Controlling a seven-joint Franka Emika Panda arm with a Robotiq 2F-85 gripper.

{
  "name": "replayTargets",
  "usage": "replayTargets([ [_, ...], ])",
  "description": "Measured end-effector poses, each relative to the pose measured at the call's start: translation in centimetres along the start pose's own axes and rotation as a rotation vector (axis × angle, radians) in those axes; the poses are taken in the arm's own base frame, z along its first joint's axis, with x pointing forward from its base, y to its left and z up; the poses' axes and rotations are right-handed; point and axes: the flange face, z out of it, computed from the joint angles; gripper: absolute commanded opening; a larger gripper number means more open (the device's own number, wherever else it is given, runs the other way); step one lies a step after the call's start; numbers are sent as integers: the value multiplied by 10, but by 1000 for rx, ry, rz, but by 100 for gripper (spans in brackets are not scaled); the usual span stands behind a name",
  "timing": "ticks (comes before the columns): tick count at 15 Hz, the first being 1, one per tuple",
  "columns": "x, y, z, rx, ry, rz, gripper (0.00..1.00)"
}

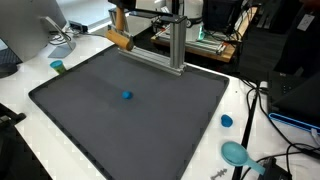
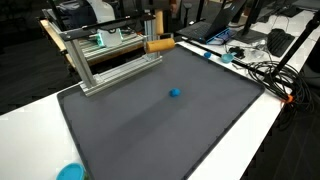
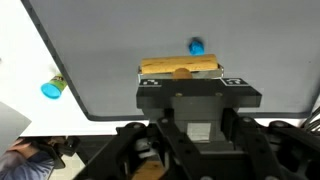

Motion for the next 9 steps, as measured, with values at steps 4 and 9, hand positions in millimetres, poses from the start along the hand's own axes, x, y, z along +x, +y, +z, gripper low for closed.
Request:
replayTargets([
  [4, 15, -1, 48, -8, -77, -11, 47],
  [9, 12, -6, 54, -2, -89, -13, 22],
])
